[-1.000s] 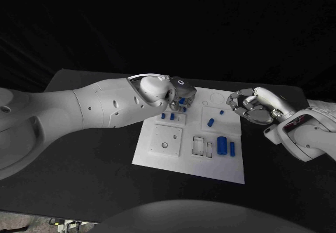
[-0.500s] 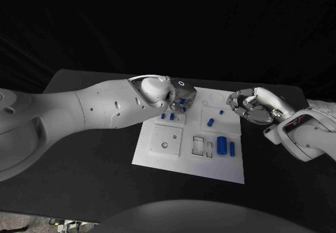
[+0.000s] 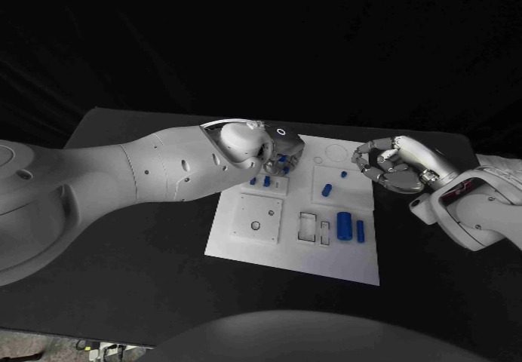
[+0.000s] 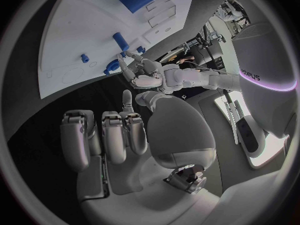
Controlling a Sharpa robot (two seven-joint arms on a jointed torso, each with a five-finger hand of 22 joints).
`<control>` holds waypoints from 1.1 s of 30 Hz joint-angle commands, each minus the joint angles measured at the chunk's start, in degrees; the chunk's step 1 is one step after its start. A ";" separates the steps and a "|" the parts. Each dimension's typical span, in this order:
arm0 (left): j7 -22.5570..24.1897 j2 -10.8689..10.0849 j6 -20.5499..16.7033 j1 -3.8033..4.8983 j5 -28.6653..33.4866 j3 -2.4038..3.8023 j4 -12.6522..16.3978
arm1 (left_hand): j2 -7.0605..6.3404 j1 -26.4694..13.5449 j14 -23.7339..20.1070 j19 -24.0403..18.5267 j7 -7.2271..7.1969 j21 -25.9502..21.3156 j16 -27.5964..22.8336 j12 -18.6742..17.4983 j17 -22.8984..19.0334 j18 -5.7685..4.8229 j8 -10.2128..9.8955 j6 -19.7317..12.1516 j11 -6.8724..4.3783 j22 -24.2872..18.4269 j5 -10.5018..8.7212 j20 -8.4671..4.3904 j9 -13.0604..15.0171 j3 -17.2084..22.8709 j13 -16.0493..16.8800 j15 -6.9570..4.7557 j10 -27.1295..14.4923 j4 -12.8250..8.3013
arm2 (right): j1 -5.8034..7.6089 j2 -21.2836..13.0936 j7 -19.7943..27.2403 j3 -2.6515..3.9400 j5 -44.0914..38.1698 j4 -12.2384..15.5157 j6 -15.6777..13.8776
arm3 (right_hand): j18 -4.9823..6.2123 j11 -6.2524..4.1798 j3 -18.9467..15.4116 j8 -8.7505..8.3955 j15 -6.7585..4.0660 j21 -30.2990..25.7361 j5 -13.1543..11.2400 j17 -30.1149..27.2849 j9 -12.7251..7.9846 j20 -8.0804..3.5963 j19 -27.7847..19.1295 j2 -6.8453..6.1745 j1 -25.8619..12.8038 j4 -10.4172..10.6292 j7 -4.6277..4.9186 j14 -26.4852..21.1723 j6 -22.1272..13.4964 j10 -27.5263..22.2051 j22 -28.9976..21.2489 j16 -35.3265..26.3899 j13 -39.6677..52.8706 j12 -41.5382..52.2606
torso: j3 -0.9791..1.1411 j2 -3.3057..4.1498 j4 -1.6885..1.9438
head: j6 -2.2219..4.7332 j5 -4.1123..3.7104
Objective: Assemble the parts on the task board
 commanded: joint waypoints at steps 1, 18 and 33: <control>1.03 0.25 -0.84 -0.24 -0.29 -0.02 -0.20 | 0.65 0.08 -0.25 1.45 -0.03 -0.14 0.04 0.39 -0.06 -0.53 0.62 0.82 -0.03 11.61 0.33 -0.11 0.24 -0.06 0.28 0.04 0.85 -0.43 | -0.05 -0.04 -0.09 -0.01 -0.42 0.14 0.87 | 0.61 -0.23 -0.08 -0.37 -0.07 -0.12 0.26 15.08 0.09 -0.21 2.22 0.14 0.61 -0.30 0.14 6.07 0.38 6.07 13.20 0.20 15.06 0.22 | 0.00 0.02 -0.01 | 0.00 -0.03; 1.74 -2.33 -7.61 -0.23 0.05 0.40 2.21 | 2.09 0.81 -0.26 1.94 1.07 0.79 -0.84 1.82 -2.38 -0.73 2.48 3.95 0.24 11.89 2.59 -0.14 1.39 -0.09 1.89 0.10 4.04 -2.79 | -0.08 -0.20 -0.17 -0.01 -0.44 0.09 1.02 | 0.63 -0.23 -0.08 -0.37 -0.08 -0.18 0.42 15.08 0.10 -0.21 2.17 0.12 0.64 -0.30 0.15 6.07 0.40 6.07 13.18 0.20 15.06 0.22 | 0.02 -0.08 0.04 | 0.00 -0.27; 4.87 -11.22 -0.76 5.95 2.18 0.62 10.53 | 1.88 0.37 -1.25 1.21 0.54 -1.02 -2.39 0.57 -4.87 -0.39 1.57 3.25 -0.21 11.40 0.16 0.12 1.11 0.09 1.49 0.50 3.90 -2.53 | -0.13 -0.09 -0.73 -0.02 -0.42 -0.01 1.94 | 0.69 -0.22 -0.07 -0.37 -0.08 -0.36 0.53 15.08 0.12 -0.21 2.02 0.13 0.66 -0.28 0.15 6.07 0.43 6.07 13.10 0.20 15.06 0.22 | 0.03 -0.08 0.06 | 0.00 -0.12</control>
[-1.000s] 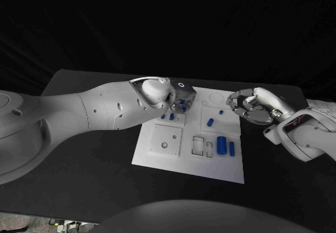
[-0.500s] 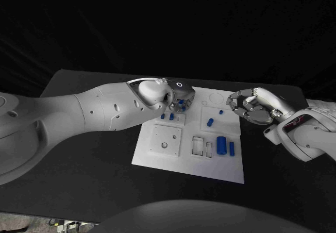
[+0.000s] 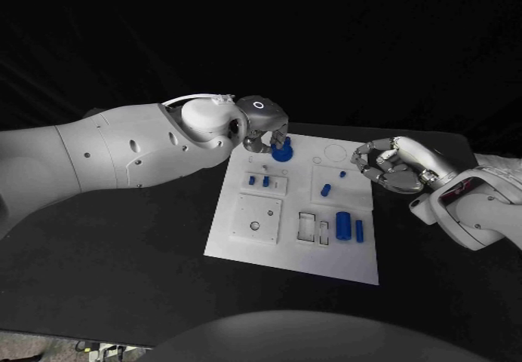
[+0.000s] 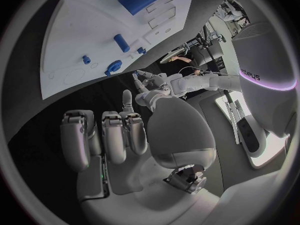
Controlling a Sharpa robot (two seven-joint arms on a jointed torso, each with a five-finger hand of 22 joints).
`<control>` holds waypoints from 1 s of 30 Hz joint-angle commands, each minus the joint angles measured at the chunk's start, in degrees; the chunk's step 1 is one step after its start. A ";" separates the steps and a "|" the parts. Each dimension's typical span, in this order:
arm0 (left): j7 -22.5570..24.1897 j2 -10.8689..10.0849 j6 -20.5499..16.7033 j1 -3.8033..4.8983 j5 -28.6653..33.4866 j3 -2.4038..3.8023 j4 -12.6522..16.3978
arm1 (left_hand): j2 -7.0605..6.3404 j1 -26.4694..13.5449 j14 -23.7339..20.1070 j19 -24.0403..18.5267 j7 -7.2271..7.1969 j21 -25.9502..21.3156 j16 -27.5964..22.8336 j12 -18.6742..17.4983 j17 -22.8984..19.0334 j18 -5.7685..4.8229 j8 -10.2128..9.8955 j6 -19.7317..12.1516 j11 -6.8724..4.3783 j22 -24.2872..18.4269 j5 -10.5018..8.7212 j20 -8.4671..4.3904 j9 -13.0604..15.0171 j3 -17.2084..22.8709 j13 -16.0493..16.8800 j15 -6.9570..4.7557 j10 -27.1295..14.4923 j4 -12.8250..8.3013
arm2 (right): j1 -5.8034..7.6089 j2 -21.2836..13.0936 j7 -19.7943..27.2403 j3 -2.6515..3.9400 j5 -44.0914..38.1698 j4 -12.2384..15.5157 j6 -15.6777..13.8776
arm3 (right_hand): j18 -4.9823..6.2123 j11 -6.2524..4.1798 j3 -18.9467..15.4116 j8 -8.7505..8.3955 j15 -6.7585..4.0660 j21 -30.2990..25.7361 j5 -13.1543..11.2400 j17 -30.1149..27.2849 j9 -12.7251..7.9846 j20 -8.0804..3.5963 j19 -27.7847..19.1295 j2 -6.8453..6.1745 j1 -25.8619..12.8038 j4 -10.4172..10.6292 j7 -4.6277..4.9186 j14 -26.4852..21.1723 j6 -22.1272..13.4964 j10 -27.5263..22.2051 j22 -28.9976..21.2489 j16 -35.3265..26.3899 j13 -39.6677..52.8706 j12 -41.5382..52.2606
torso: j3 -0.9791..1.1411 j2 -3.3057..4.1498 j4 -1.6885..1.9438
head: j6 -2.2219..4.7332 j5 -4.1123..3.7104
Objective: Assemble the parts on the task board
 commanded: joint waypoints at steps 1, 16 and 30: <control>2.60 -0.73 3.96 0.44 1.08 -0.38 0.57 | 0.09 -0.42 -0.42 1.15 -0.17 -0.48 -0.34 -0.37 -0.25 -0.36 -0.36 -0.12 -0.27 11.38 -0.47 0.15 -0.07 0.14 -0.07 0.00 0.18 0.17 | -0.10 0.15 -0.32 -0.01 -0.39 0.02 1.31 | 0.69 -0.23 -0.07 -0.37 -0.08 -0.36 0.31 15.09 0.08 -0.22 2.02 0.13 0.67 -0.29 0.15 6.07 0.43 6.07 13.12 0.20 15.06 0.22 | -0.05 0.04 0.02 | 0.00 0.13; 2.25 -1.46 3.52 -0.42 2.44 -0.92 -0.52 | -0.31 -0.34 -0.45 1.22 -0.14 -0.24 -0.07 -0.62 -0.31 -0.43 -0.76 -0.25 -0.19 11.48 -1.55 0.31 -0.23 0.27 -0.25 -0.01 1.07 0.37 | -0.60 0.55 -0.32 -0.02 -0.38 -0.51 1.71 | 0.76 -0.23 -0.05 -0.37 -0.08 -0.59 0.36 15.09 0.09 -0.22 1.83 0.11 0.73 -0.33 0.14 6.07 0.44 6.07 13.02 0.20 15.06 0.22 | -0.10 0.14 -0.01 | 0.00 0.46; 1.52 -0.57 1.58 -2.28 2.30 -1.05 -1.76 | -0.49 -0.12 -0.36 1.27 -0.16 -0.18 0.16 -0.76 -0.33 -0.44 -1.36 -0.97 -0.16 11.51 -1.66 0.35 -0.49 0.51 -0.30 -0.07 1.56 0.44 | -0.76 0.71 -0.19 -0.02 -0.38 -0.61 1.68 | 0.84 -0.23 -0.05 -0.34 -0.08 -0.88 0.39 15.09 0.11 -0.22 1.59 0.11 0.79 -0.36 0.13 6.07 0.50 6.07 12.91 0.20 15.06 0.22 | -0.06 0.10 -0.05 | 0.00 0.40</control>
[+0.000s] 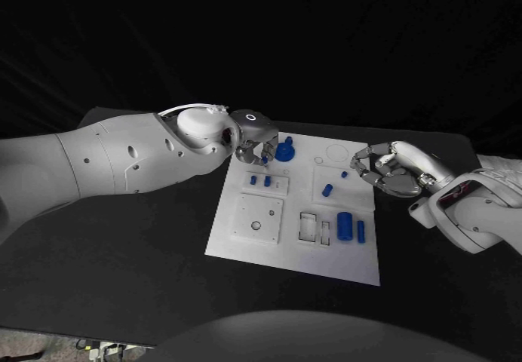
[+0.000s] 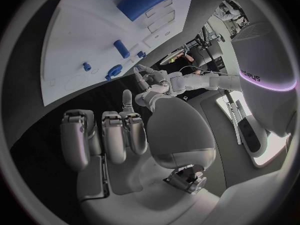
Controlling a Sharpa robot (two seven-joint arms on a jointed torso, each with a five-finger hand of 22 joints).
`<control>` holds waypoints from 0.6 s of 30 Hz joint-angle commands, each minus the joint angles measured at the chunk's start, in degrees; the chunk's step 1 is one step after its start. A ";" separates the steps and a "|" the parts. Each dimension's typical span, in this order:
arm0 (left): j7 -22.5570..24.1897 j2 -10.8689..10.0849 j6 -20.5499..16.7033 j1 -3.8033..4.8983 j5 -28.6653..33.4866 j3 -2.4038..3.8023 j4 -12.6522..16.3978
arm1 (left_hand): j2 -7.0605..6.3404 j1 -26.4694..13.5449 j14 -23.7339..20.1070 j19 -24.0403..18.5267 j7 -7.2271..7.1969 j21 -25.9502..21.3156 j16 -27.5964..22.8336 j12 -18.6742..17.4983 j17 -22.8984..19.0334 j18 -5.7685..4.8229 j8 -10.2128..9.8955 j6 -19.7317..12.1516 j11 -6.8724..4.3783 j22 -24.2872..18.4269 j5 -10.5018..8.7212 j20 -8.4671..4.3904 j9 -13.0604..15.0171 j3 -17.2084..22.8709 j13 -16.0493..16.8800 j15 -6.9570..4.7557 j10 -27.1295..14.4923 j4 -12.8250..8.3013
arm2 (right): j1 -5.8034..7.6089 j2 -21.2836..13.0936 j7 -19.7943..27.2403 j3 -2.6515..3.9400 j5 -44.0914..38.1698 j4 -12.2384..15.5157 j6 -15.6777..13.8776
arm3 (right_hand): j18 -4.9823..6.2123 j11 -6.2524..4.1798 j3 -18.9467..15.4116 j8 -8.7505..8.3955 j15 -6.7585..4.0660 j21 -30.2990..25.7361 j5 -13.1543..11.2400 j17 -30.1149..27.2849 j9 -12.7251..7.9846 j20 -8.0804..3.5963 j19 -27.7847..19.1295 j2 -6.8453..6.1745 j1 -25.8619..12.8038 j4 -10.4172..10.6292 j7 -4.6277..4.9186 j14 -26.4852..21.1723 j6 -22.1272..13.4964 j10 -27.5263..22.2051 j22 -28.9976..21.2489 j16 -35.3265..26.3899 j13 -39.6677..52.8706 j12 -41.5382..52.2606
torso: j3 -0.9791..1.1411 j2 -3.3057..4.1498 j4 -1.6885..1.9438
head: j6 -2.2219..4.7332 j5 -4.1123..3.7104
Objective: Assemble the parts on the task board
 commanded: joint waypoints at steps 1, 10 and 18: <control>-0.14 0.34 -0.90 -0.48 0.08 -0.03 -0.23 | -0.46 -0.06 -0.38 1.25 -0.07 0.11 0.14 -0.06 -0.10 -0.43 -0.45 -0.53 0.17 11.50 -0.25 0.36 -0.12 0.21 0.03 -0.07 0.41 0.09 | -0.07 -0.06 0.09 -0.01 -0.38 0.05 0.78 | 0.84 -0.23 -0.05 -0.34 -0.08 -0.35 0.39 15.05 0.08 -0.22 1.59 -0.12 0.56 -0.36 -0.08 6.07 0.29 6.07 12.87 0.20 15.06 0.22 | 0.02 -0.03 0.02 | 0.00 -0.10; -0.59 0.79 -1.35 -1.27 -0.74 -0.09 -0.89 | -0.41 0.12 -0.49 1.20 -0.09 -0.02 0.08 -0.24 -0.32 -0.40 -0.79 -0.98 0.19 11.47 -0.19 0.37 -0.26 0.38 0.00 -0.09 0.35 0.05 | -0.09 -0.26 0.12 -0.01 -0.38 0.20 0.67 | 0.83 -0.24 -0.04 -0.32 -0.09 -0.31 0.41 15.05 0.10 -0.22 1.63 -0.13 0.61 -0.38 -0.09 6.07 0.35 6.07 12.89 0.20 15.06 0.22 | 0.02 -0.01 0.03 | 0.00 -0.15; -1.09 1.34 -2.33 -1.84 -2.15 -0.14 -1.26 | -0.30 0.44 -0.70 1.13 -0.21 -0.18 0.00 -0.43 -0.63 -0.37 -1.23 -1.61 0.17 11.44 0.17 0.38 -0.46 0.59 0.00 -0.09 0.27 -0.16 | -0.11 -0.23 0.20 -0.01 -0.42 0.19 0.52 | 0.83 -0.24 -0.04 -0.32 -0.09 -0.31 0.41 15.05 0.10 -0.22 1.63 -0.13 0.61 -0.38 -0.09 6.07 0.35 6.07 12.89 0.20 15.06 0.22 | 0.01 -0.03 0.03 | 0.00 -0.18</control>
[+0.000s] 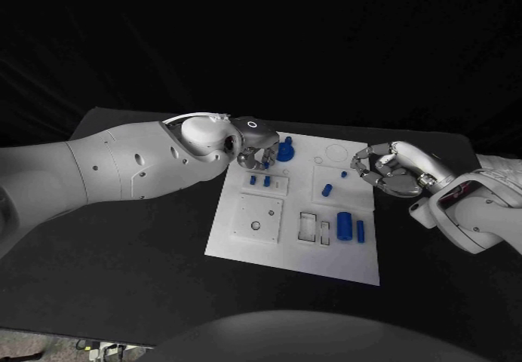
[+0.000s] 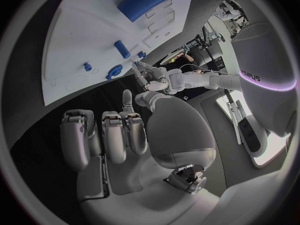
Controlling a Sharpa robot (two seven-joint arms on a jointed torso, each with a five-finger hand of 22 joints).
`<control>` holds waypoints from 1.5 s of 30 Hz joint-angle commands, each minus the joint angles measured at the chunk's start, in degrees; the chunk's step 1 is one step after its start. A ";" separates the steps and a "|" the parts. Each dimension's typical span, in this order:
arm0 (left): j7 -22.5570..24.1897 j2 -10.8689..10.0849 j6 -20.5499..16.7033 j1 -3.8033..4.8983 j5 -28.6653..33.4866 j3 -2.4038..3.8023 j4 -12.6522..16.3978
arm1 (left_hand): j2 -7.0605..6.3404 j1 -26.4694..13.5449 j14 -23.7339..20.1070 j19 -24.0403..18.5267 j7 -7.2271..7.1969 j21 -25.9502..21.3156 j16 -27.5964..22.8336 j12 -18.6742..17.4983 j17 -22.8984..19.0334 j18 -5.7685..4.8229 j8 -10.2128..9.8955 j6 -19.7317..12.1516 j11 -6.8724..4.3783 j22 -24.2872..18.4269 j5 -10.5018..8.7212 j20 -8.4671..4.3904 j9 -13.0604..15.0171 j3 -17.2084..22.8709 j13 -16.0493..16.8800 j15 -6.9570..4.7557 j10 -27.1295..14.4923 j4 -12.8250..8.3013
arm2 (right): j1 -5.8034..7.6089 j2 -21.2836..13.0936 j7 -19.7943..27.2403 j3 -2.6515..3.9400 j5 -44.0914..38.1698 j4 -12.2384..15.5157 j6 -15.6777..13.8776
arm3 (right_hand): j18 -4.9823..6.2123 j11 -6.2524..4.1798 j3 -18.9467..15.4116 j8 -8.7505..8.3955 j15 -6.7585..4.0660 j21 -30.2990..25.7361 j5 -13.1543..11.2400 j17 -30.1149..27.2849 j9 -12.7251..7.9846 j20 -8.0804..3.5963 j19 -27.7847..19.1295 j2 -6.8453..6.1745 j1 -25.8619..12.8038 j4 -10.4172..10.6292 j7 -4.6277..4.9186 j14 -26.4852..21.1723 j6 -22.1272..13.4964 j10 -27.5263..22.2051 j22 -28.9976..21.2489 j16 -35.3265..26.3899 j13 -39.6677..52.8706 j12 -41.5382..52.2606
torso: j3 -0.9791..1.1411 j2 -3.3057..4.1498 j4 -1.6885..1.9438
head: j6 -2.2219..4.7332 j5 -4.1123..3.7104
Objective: Assemble the parts on the task board
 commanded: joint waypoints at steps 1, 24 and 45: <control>-0.67 0.34 -1.31 -0.21 -1.75 0.00 -0.06 | -0.28 0.47 -0.50 1.12 -0.02 -0.21 -0.01 -0.26 -0.13 -0.37 -0.31 -0.60 0.16 11.43 0.20 0.38 -0.08 0.44 0.00 0.12 0.27 0.00 | -0.06 0.01 0.20 -0.01 -0.42 0.10 0.51 | 0.83 -0.24 -0.04 -0.32 -0.09 -0.31 0.18 15.06 0.06 -0.22 1.63 -0.13 0.61 -0.38 -0.09 6.07 0.35 6.07 12.91 0.20 15.06 0.22 | 0.00 -0.01 0.00 | 0.00 -0.05; -1.89 0.74 0.13 -0.76 -5.23 -0.11 -0.73 | -0.04 0.87 -1.44 0.67 -0.19 -1.24 -1.15 -0.70 -2.02 -0.16 -0.13 -0.16 0.07 11.15 0.86 0.41 -0.01 0.60 0.02 0.19 -0.38 -0.59 | -0.20 -0.14 -0.24 -0.01 -0.43 0.09 1.05 | 0.82 -0.25 -0.03 -0.31 -0.09 -0.26 0.21 15.06 0.08 -0.23 1.67 -0.13 0.69 -0.42 -0.10 6.07 0.39 6.07 12.93 0.20 15.06 0.22 | 0.00 -0.02 0.01 | 0.00 -0.18; -3.07 0.90 2.05 -0.86 -5.15 -0.15 -1.23 | 0.05 0.43 -3.12 -0.13 -0.48 -3.02 -3.37 -1.21 -5.12 0.16 -0.28 -0.99 -0.09 10.68 0.55 0.47 -0.05 0.37 0.08 0.46 -1.18 -0.91 | -0.23 -0.09 -0.71 -0.01 -0.43 0.04 1.53 | 0.86 -0.26 0.02 -0.30 -0.10 -0.40 0.22 15.06 0.10 -0.23 1.56 -0.03 0.75 -0.41 -0.10 6.07 0.44 6.07 12.87 0.20 15.06 0.22 | 0.01 -0.01 -0.01 | 0.00 -0.12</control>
